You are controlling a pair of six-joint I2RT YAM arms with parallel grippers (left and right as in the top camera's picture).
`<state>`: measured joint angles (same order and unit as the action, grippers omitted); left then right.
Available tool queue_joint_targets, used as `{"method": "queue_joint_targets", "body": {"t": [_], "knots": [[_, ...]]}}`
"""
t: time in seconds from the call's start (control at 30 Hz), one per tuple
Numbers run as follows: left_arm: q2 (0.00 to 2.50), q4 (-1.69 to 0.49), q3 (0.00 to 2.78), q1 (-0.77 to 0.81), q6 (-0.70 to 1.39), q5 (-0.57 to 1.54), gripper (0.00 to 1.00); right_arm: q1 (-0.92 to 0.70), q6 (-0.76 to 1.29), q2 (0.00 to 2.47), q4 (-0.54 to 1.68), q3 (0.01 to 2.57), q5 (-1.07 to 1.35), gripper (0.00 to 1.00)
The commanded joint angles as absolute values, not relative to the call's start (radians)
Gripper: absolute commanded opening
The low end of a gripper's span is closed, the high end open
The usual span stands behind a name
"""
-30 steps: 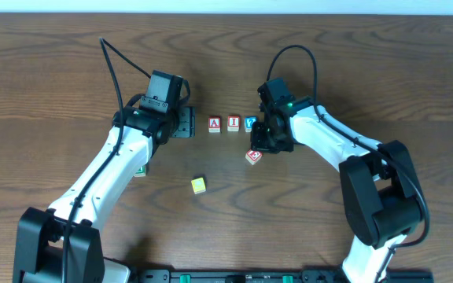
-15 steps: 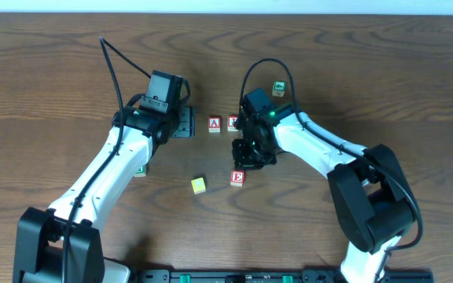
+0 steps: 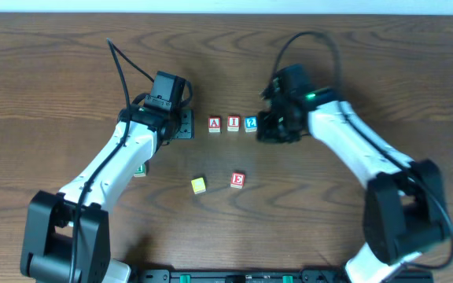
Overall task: Spell out Ai2
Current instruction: 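Press both grippers inward on the row ends to close gaps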
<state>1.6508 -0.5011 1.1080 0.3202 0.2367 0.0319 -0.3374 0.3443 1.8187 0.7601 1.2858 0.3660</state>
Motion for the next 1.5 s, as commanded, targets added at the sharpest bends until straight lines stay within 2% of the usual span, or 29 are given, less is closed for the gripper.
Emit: {"method": "queue_joint_targets", "body": {"t": [0.0, 0.07, 0.47, 1.47], "knots": [[1.674, -0.485, 1.136, 0.295, 0.298, 0.126, 0.36, -0.269, 0.312, 1.797, 0.760, 1.302, 0.306, 0.01], [1.689, -0.461, 1.136, 0.279, 0.329, 0.163, 0.06, -0.244, 0.312, 1.809, 0.737, 1.295, 0.313, 0.01], [1.848, -0.368, 1.136, 0.234, 0.492, 0.456, 0.06, -0.236, 0.306, 1.948, 0.576, 1.293, 0.427, 0.01], [1.935, -0.234, 1.136, 0.234, 0.614, 0.462, 0.06, -0.237, 0.310, 2.048, 0.471, 1.293, 0.453, 0.01]]}}
